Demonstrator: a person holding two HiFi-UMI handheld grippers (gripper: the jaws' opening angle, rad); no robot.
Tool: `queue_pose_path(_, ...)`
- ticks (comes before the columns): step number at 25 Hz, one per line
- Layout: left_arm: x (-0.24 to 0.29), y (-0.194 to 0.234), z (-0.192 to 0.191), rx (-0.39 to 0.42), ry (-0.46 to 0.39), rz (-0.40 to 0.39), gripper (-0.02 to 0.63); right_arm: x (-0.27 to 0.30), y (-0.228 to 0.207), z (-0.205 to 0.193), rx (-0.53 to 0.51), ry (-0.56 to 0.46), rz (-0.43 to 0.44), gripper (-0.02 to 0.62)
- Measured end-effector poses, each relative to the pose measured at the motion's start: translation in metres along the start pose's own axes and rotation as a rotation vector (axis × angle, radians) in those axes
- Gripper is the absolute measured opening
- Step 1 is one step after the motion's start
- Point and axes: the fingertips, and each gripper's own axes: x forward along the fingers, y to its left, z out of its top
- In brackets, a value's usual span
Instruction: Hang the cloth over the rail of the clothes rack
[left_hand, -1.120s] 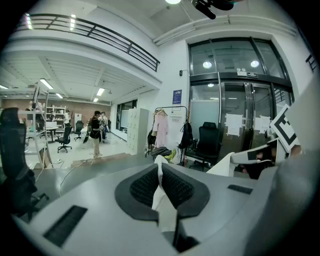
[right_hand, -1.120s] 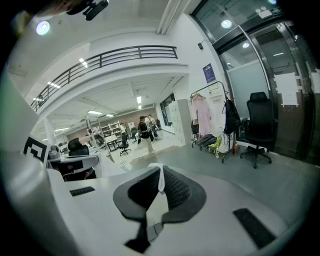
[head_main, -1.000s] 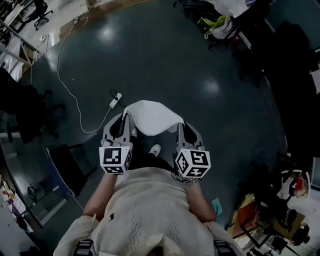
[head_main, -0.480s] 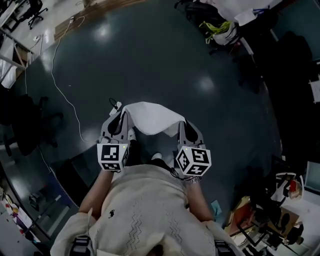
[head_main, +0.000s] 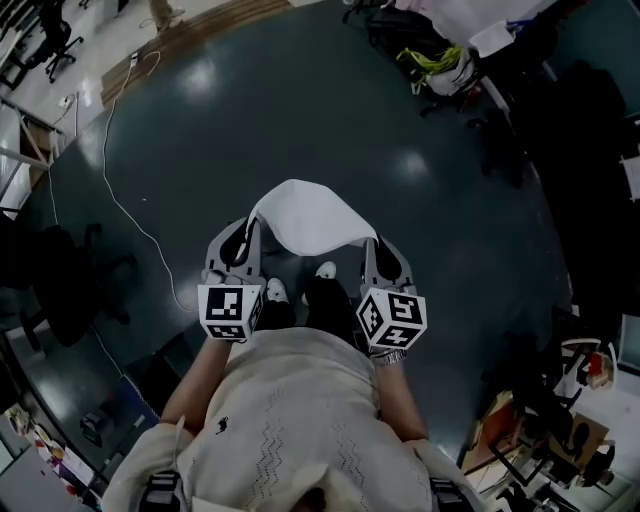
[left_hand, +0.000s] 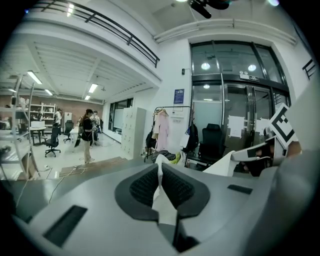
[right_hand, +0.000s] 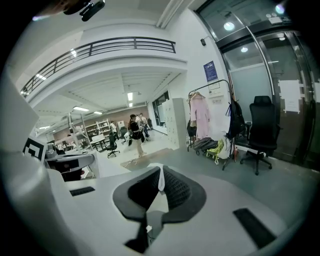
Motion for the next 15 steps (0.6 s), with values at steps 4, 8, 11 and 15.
queue_pose_path(4,0.050,0.006,0.000,0.018,0.054,0.008,0.025,0.047,-0.022,0.015,0.016,0.014,0.014,0.023)
queue_pose_path(8,0.104,0.015,0.011,0.019,0.082,0.035,0.025,0.104,-0.045,0.037,0.030,0.032,0.044,0.023)
queue_pose_path(11,0.155,0.019,0.027,0.033,0.095,0.066,0.025,0.154,-0.071,0.061,0.036,0.051,0.078,0.023)
queue_pose_path(15,0.220,0.025,0.063,0.058,0.068,0.105,0.025,0.219,-0.105,0.115,-0.006,0.036,0.132,0.023)
